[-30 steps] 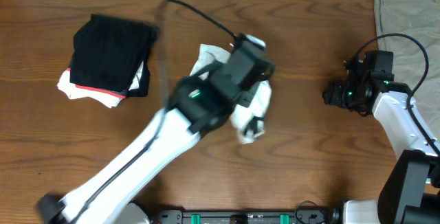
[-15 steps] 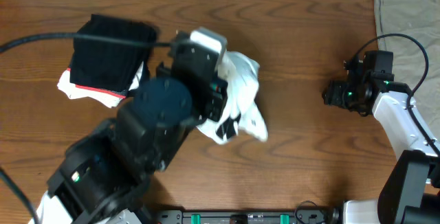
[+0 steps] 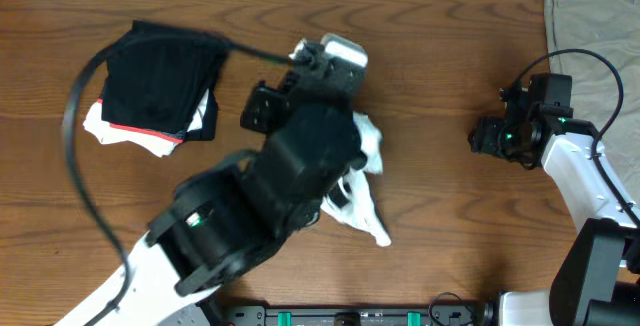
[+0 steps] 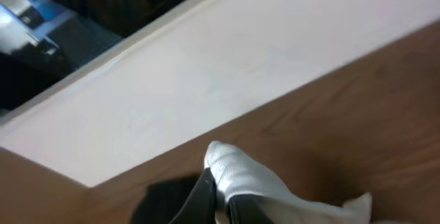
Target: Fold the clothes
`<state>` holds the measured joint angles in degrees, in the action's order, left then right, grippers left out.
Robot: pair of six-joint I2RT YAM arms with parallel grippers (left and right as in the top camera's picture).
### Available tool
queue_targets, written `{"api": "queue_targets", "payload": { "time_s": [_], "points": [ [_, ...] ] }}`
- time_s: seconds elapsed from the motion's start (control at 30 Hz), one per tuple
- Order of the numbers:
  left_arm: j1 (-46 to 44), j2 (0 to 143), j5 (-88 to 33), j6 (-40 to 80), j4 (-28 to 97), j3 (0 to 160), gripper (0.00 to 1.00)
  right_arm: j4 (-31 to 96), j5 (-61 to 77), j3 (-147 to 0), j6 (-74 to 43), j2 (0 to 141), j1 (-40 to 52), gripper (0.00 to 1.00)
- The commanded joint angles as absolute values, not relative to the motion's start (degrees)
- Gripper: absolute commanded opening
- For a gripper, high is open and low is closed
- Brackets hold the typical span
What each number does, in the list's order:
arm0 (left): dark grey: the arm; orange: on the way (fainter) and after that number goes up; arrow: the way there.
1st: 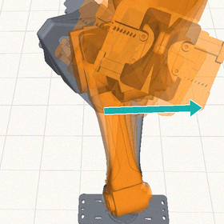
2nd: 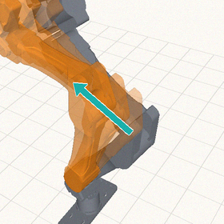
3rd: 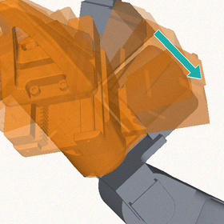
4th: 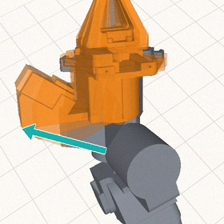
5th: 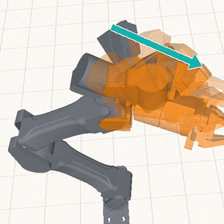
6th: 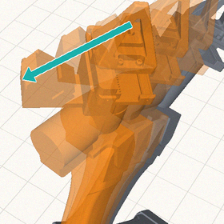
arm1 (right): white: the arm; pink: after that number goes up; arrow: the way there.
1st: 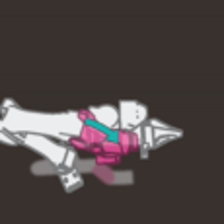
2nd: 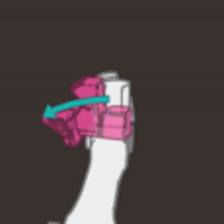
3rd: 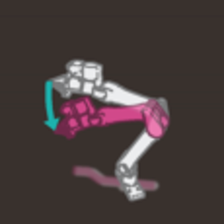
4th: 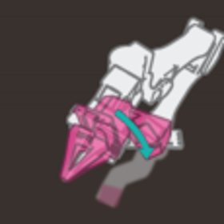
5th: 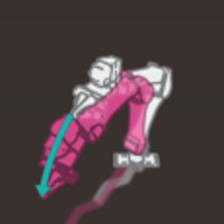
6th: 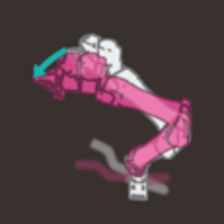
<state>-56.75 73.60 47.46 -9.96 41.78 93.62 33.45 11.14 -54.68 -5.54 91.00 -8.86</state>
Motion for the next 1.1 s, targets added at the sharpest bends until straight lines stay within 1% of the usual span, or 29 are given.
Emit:
{"api": "queue_targets", "payload": {
  "time_s": [0.0, 0.07, 0.1, 0.13, 0.17, 0.23, 0.27, 0.3, 0.37, 0.4, 0.47, 0.5, 0.53, 0.6, 0.63, 0.67, 0.7, 0.77, 0.8, 0.87, 0.93, 1.0, 1.07],
  "points": [
    [-64.34, 73.78, 51.05, -11.70, 42.85, 96.07, 0.06, 33.63, 12.08, -55.75, -5.06, 89.89, -9.10, 0.63],
    [-69.93, 73.69, 57.45, -11.77, 41.36, 96.07, 0.06, 33.61, 12.05, -55.75, -5.06, 89.89, -9.10, 0.63],
    [-70.91, 73.78, 61.49, -12.60, 39.40, 96.01, 0.06, 33.61, 12.05, -55.75, -5.06, 89.89, -9.10, 0.63],
    [-70.06, 73.97, 64.25, -15.29, 36.38, 95.98, 0.06, 33.58, 12.05, -55.72, -5.06, 89.89, -9.10, 0.63],
    [-67.72, 74.15, 64.40, -17.54, 33.63, 95.98, 0.06, 33.52, 12.05, -55.75, -5.06, 89.89, -9.10, 0.63],
    [-60.55, 74.37, 60.64, -18.13, 30.37, 95.98, 0.06, 33.52, 12.29, -55.75, -5.06, 89.89, -9.10, 0.62],
    [-58.19, 74.37, 56.97, -17.28, 31.48, 96.09, 0.06, 33.56, 12.47, -55.72, -5.08, 89.89, -9.10, 0.63],
    [-58.41, 74.28, 54.48, -15.09, 34.48, 96.53, 0.06, 33.65, 12.47, -55.75, -5.08, 89.89, -9.10, 0.63],
    [-64.23, 73.91, 51.31, -10.20, 41.41, 97.67, 0.06, 33.71, 12.47, -55.75, -5.06, 89.89, -9.10, 0.63],
    [-68.03, 73.80, 52.10, -9.34, 42.44, 97.65, 0.06, 33.69, 12.43, -55.75, -5.04, 89.89, -9.10, 0.63],
    [-73.91, 73.93, 60.27, -12.21, 40.47, 97.62, 0.06, 33.65, 12.45, -55.75, -5.06, 89.89, -9.10, 0.63],
    [-73.93, 74.43, 67.42, -16.64, 35.53, 97.62, 0.06, 33.63, 12.45, -55.75, -5.06, 89.89, -9.10, 0.63],
    [-72.10, 74.72, 70.63, -20.49, 30.52, 97.62, 0.06, 33.65, 12.47, -55.75, -5.08, 89.89, -9.10, 0.63],
    [-66.15, 74.83, 70.15, -23.62, 23.03, 97.65, 0.06, 33.67, 12.67, -55.75, -5.08, 89.89, -9.10, 0.62],
    [-63.35, 74.81, 68.75, -22.31, 21.54, 97.65, 0.06, 33.65, 13.28, -55.75, -5.08, 89.89, -9.10, 0.62],
    [-62.89, 74.74, 68.10, -20.78, 22.26, 97.82, 0.06, 33.65, 13.85, -55.75, -5.06, 89.89, -9.10, 0.62],
    [-64.79, 74.52, 68.01, -19.70, 24.45, 98.08, 0.06, 33.67, 13.98, -55.75, -5.06, 89.89, -9.10, 0.62],
    [-71.53, 74.48, 67.96, -20.51, 28.36, 98.02, 0.06, 33.63, 13.96, -55.75, -4.58, 89.89, -9.10, 0.62],
    [-71.29, 74.78, 67.99, -21.45, 26.74, 97.82, 0.06, 33.54, 14.00, -55.75, -4.36, 89.89, -9.10, 0.62],
    [-64.55, 75.88, 67.92, -21.69, 22.13, 97.82, 0.06, 33.47, 14.83, -55.75, -4.38, 89.89, -9.10, 0.62],
    [-57.21, 77.28, 67.51, -18.65, 21.76, 97.86, 0.06, 33.45, 17.72, -55.75, -4.03, 89.89, -9.10, 0.62],
    [-52.56, 78.24, 63.20, -14.37, 27.94, 97.86, 0.06, 33.36, 20.40, -55.77, -2.57, 89.86, -9.10, 0.61],
    [-49.06, 78.98, 53.82, -6.76, 37.41, 97.86, 0.06, 33.32, 20.45, -55.83, -2.02, 89.71, -9.13, 0.62]
  ]
}}
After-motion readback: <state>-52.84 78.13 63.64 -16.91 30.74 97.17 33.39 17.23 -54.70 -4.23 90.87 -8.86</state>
